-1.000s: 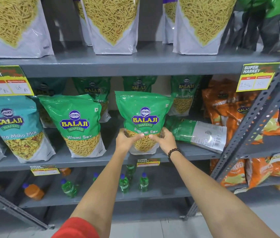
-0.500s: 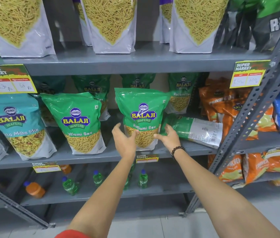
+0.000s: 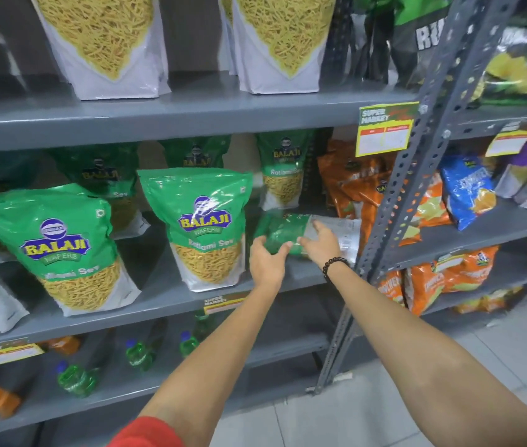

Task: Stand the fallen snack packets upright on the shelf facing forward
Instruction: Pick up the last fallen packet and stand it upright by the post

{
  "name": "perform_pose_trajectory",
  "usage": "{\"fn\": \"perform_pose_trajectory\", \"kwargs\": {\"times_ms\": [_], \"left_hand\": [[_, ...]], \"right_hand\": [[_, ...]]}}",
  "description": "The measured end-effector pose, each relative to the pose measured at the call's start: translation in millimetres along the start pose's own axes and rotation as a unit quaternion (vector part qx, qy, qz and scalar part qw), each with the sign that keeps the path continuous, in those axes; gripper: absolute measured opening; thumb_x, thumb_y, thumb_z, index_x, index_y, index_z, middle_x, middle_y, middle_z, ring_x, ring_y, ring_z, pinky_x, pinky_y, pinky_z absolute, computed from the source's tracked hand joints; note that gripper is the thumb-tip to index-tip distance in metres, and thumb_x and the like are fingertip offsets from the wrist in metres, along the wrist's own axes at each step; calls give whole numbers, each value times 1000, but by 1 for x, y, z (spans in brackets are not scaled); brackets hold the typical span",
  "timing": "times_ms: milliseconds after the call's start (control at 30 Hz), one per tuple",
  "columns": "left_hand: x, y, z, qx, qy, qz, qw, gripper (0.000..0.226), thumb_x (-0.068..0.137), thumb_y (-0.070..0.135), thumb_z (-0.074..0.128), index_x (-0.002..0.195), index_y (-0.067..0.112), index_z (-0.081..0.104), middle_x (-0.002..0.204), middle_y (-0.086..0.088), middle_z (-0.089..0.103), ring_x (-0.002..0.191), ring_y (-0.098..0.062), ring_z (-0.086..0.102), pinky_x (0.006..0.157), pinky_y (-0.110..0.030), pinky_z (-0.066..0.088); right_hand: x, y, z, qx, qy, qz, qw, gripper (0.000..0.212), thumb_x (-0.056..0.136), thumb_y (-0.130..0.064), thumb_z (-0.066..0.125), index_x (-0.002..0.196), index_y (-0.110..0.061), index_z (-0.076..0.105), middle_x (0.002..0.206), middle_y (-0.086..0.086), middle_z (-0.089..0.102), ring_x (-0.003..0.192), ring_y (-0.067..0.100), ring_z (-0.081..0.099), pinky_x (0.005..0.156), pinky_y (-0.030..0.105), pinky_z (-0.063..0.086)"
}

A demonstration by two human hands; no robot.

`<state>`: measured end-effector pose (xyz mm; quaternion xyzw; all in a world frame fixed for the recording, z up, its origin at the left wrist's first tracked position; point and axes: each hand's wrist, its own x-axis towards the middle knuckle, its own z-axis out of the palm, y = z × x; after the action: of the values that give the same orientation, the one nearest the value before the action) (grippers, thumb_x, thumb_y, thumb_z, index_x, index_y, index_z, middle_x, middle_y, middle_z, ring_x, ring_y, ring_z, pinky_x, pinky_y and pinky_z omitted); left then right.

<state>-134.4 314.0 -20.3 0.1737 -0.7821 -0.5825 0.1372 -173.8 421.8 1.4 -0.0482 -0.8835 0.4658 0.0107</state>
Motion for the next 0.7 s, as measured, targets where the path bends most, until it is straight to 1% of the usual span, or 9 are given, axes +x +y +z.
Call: {"fn": "perform_pose_trajectory", "kwargs": {"times_ms": [100, 167, 233, 300, 333, 433, 533, 633, 700], "left_hand": [[20, 0, 33, -26, -8, -101, 994, 80, 78, 41, 70, 142, 5, 36, 144, -17, 46, 133, -31, 43, 110, -40, 35], [36, 3, 55, -87, 24, -172, 981, 84, 76, 42, 71, 143, 6, 34, 144, -19, 45, 133, -33, 42, 111, -40, 35], [50, 12, 73, -130, 56, -239, 961, 92, 76, 43, 71, 147, 6, 25, 148, -22, 37, 136, -36, 36, 112, -41, 33], [63, 18, 83, -122, 59, -297, 945, 99, 80, 45, 67, 150, 5, 9, 154, -25, 22, 142, -36, 25, 112, -41, 28], [65, 19, 87, -106, 52, -316, 941, 101, 82, 46, 64, 150, 4, 3, 155, -26, 17, 143, -36, 23, 113, -41, 27], [77, 16, 100, -129, 41, -320, 938, 98, 82, 46, 63, 149, 2, 8, 153, -25, 26, 138, -39, 33, 113, -44, 32], [87, 12, 101, -115, 64, -369, 920, 103, 79, 51, 64, 149, 2, 5, 156, -23, 18, 143, -34, 26, 116, -39, 27], [90, 15, 98, -100, 98, -369, 919, 98, 79, 46, 67, 147, 0, 12, 152, -21, 28, 140, -33, 32, 112, -37, 32], [90, 17, 97, -108, 120, -370, 915, 91, 80, 42, 67, 145, 0, 19, 149, -21, 33, 137, -32, 36, 109, -36, 34]], "right_hand": [[27, 7, -19, -74, -19, -7, 997, 63, 88, -22, 60, 142, -4, 32, 144, 19, 44, 132, 33, 43, 107, 40, 37], [49, 10, -29, -131, -42, -23, 990, 63, 89, -23, 58, 142, -1, 30, 144, 21, 43, 131, 34, 44, 104, 38, 39], [74, 12, -34, -182, -74, -43, 980, 68, 91, -27, 54, 145, -2, 22, 152, 18, 30, 139, 32, 34, 111, 36, 34], [96, 11, -36, -238, -113, -48, 963, 70, 93, -35, 50, 147, -4, 18, 157, 14, 20, 144, 29, 24, 117, 36, 27], [106, 11, -36, -262, -130, -49, 955, 71, 93, -40, 48, 147, -4, 19, 157, 14, 21, 144, 30, 25, 116, 38, 27], [133, 11, -32, -284, -164, -44, 944, 71, 90, -50, 47, 141, -4, 32, 148, 17, 40, 132, 32, 44, 107, 40, 40], [154, 15, -24, -307, -199, -42, 930, 70, 90, -56, 40, 135, -4, 43, 142, 19, 47, 126, 35, 49, 106, 44, 40], [164, 20, -20, -283, -210, -16, 936, 59, 95, -47, 33, 133, -3, 47, 140, 20, 49, 125, 34, 50, 104, 41, 43], [168, 22, -19, -251, -187, -8, 950, 48, 96, -34, 37, 126, 0, 54, 134, 22, 55, 121, 35, 54, 98, 38, 46]]}}
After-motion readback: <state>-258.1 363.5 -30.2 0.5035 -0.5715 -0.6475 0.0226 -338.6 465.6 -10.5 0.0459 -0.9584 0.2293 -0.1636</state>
